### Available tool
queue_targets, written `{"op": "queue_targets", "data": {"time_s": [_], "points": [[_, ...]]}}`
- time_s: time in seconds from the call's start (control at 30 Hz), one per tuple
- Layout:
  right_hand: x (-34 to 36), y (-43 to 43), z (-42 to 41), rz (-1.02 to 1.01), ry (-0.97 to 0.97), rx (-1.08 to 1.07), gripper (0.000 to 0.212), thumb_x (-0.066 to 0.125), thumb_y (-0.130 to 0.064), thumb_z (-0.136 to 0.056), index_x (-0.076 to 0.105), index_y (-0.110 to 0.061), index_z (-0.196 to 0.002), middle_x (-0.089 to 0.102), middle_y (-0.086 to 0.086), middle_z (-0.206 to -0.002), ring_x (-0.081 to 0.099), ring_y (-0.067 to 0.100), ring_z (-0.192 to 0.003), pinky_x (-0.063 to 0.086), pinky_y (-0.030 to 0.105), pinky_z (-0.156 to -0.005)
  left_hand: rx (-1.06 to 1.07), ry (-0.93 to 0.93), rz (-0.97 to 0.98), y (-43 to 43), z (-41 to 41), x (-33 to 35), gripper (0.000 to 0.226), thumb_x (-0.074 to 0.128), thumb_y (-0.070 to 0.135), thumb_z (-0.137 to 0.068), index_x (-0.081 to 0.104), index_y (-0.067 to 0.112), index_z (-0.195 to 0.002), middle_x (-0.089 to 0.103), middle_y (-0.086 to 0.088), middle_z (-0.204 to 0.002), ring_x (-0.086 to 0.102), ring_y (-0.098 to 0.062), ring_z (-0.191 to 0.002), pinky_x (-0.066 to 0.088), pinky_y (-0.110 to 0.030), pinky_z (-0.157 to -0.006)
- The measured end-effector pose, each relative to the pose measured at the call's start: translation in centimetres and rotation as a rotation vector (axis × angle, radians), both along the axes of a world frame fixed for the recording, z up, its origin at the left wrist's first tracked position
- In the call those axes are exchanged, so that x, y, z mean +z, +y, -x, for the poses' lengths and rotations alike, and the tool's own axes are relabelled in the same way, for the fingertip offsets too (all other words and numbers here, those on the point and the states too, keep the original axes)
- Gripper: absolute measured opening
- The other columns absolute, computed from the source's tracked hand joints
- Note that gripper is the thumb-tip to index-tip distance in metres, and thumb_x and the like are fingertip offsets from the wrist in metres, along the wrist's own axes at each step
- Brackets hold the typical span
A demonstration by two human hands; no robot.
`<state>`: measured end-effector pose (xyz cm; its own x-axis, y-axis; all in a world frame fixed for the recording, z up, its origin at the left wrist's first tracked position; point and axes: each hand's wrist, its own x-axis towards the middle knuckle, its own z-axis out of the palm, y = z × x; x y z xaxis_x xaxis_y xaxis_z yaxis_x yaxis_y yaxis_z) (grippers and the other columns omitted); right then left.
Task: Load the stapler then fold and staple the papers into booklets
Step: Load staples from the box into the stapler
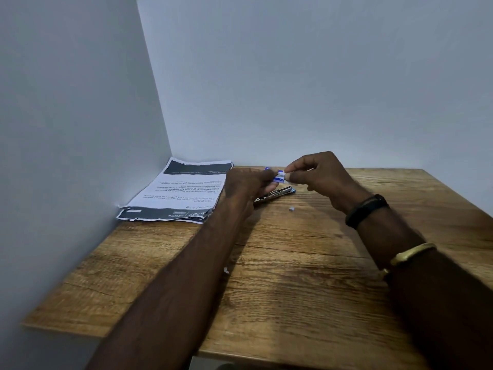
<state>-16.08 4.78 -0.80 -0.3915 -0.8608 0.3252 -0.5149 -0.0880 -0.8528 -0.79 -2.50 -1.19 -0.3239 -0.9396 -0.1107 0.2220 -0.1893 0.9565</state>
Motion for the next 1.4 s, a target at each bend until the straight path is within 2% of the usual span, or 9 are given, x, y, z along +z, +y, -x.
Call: {"op": "queue_targets", "data": {"time_s": [0.23, 0.33, 0.43, 0.57, 0.77, 0.97, 1.1, 1.23, 1.4], "points": [[-0.1, 0.0, 0.2, -0.014, -0.111, 0.039, 0.012, 0.079, -0.006, -0.081, 0.08, -0.012, -0.092, 0.072, -0.001, -0.074, 0.059, 0.009, -0.068, 0.046, 0.021, -0.052, 0.013, 0.021, -0.016, 0.3, -0.1, 0.3, 0.017, 0.078, -0.008, -0.08, 0.069, -0.012, -0.094, 0.069, -0.025, -0.092, 0.069, -0.021, -0.058, 0.056, -0.018, -0.046], [-0.1, 0.1, 0.3, 0.0, -0.219, 0.051, 0.01, 0.078, -0.011, -0.085, 0.079, -0.01, -0.094, 0.073, -0.001, -0.076, 0.061, 0.009, -0.068, 0.049, 0.021, -0.052, 0.013, 0.031, -0.023, 0.3, -0.1, 0.3, 0.013, 0.081, -0.007, -0.078, 0.069, -0.009, -0.083, 0.072, -0.02, -0.083, 0.07, -0.019, -0.054, 0.057, -0.019, -0.048], [0.0, 0.2, 0.9, 0.006, -0.398, 0.089, 0.012, 0.072, -0.008, -0.09, 0.077, -0.008, -0.101, 0.073, 0.007, -0.087, 0.068, 0.013, -0.071, 0.056, 0.025, -0.058, 0.026, 0.038, -0.019, 0.0, -0.3, 0.2, 0.016, 0.085, -0.004, -0.075, 0.068, -0.003, -0.075, 0.074, -0.015, -0.076, 0.071, -0.017, -0.052, 0.061, -0.023, -0.054], [-0.1, 0.6, 1.2, 0.006, -0.573, 0.176, 0.02, 0.07, 0.004, -0.089, 0.073, 0.0, -0.108, 0.073, 0.016, -0.094, 0.073, 0.021, -0.081, 0.063, 0.031, -0.073, 0.024, 0.046, -0.006, 0.0, -0.3, 0.2, 0.015, 0.084, -0.003, -0.077, 0.069, -0.003, -0.076, 0.073, -0.015, -0.076, 0.071, -0.016, -0.052, 0.063, -0.024, -0.057], [-0.2, 0.6, 0.4, -0.013, -0.524, 0.153, 0.017, 0.077, 0.003, -0.083, 0.075, -0.006, -0.098, 0.076, 0.011, -0.096, 0.073, 0.019, -0.083, 0.064, 0.029, -0.068, 0.006, 0.033, 0.014, 0.6, -0.3, 0.3, 0.017, 0.082, -0.004, -0.079, 0.066, 0.0, -0.075, 0.072, -0.021, -0.085, 0.07, -0.021, -0.061, 0.062, -0.022, -0.056], [-0.4, 0.3, 0.0, -0.005, -0.593, 0.142, 0.013, 0.078, 0.006, -0.081, 0.072, -0.004, -0.088, 0.072, 0.019, -0.098, 0.074, 0.025, -0.082, 0.064, 0.028, -0.065, -0.013, 0.033, 0.039, 0.6, -0.5, 0.2, 0.019, 0.082, 0.0, -0.08, 0.063, 0.002, -0.076, 0.072, -0.017, -0.078, 0.07, -0.023, -0.067, 0.063, -0.025, -0.064], [-0.5, 0.3, 0.4, -0.027, -0.633, 0.151, 0.016, 0.081, 0.003, -0.079, 0.071, -0.008, -0.087, 0.072, 0.02, -0.099, 0.072, 0.03, -0.088, 0.064, 0.03, -0.065, -0.035, 0.023, 0.068, 0.5, -0.4, 0.0, 0.017, 0.083, 0.0, -0.079, 0.066, 0.002, -0.081, 0.074, -0.02, -0.086, 0.072, -0.025, -0.072, 0.064, -0.027, -0.069], [-0.6, 0.2, 0.8, -0.077, -0.678, 0.172, 0.013, 0.079, 0.003, -0.08, 0.073, -0.004, -0.089, 0.075, 0.018, -0.1, 0.075, 0.024, -0.084, 0.063, 0.028, -0.064, -0.03, 0.002, 0.078, 0.4, -0.2, -0.1, 0.015, 0.083, 0.0, -0.08, 0.067, 0.003, -0.08, 0.075, -0.023, -0.092, 0.072, -0.027, -0.077, 0.064, -0.03, -0.074], [-0.6, 0.1, 0.9, -0.081, -0.677, 0.157, 0.014, 0.08, 0.004, -0.079, 0.073, -0.004, -0.089, 0.077, 0.021, -0.1, 0.077, 0.025, -0.083, 0.063, 0.029, -0.065, -0.048, 0.009, 0.079, 0.3, -0.2, -0.2, 0.015, 0.083, 0.0, -0.079, 0.068, 0.003, -0.078, 0.075, -0.022, -0.089, 0.073, -0.028, -0.079, 0.064, -0.031, -0.075]]}}
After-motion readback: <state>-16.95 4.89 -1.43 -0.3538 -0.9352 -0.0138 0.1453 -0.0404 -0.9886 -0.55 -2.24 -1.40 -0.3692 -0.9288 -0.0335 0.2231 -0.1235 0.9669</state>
